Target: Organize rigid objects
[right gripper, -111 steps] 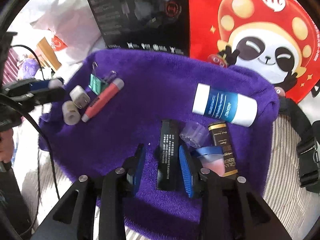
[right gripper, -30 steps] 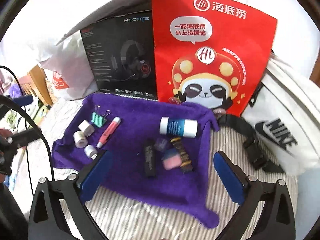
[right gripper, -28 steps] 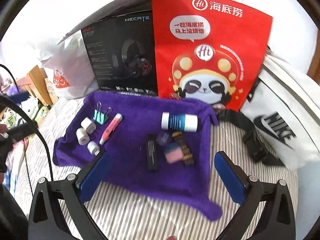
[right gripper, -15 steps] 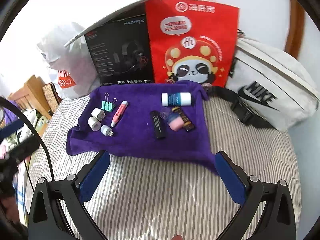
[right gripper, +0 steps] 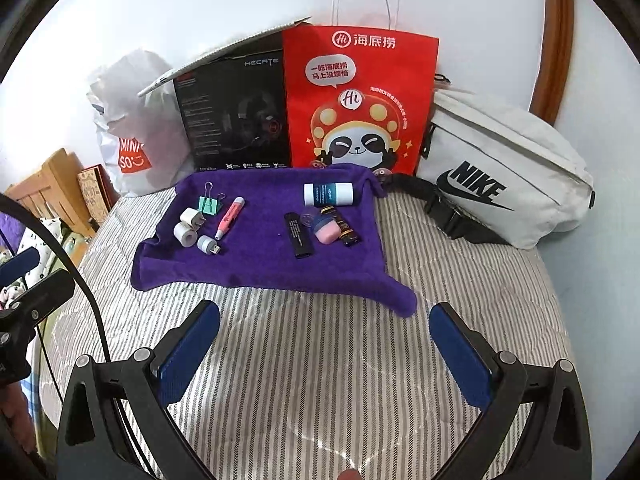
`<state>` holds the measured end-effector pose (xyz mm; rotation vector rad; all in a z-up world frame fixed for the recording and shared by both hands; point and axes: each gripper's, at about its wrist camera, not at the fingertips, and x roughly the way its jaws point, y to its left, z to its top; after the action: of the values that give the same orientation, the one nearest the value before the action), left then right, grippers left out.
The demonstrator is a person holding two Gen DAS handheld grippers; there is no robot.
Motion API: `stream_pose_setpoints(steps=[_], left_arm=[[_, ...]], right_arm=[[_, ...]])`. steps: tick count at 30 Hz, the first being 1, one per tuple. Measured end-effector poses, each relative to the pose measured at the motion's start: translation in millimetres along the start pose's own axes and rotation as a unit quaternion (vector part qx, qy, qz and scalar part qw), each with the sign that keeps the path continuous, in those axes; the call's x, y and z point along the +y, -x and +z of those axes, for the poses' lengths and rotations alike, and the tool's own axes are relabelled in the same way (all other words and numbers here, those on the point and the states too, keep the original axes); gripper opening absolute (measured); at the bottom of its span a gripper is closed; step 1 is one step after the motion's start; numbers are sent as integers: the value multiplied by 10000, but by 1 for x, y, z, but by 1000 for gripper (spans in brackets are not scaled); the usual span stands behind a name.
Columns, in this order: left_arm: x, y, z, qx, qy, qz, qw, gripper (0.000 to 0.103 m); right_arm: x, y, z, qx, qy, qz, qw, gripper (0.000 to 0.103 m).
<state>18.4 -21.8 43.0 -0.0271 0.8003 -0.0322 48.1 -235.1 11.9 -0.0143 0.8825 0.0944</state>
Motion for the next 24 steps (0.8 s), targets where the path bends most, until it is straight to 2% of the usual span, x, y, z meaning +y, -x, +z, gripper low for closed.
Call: stream_pose_setpoints(steps=[24], left_arm=[[8,-6,-4,137,118,-28,9998,103]], right_arm=[[7,2,-4,-17,193,-141,9997,103]])
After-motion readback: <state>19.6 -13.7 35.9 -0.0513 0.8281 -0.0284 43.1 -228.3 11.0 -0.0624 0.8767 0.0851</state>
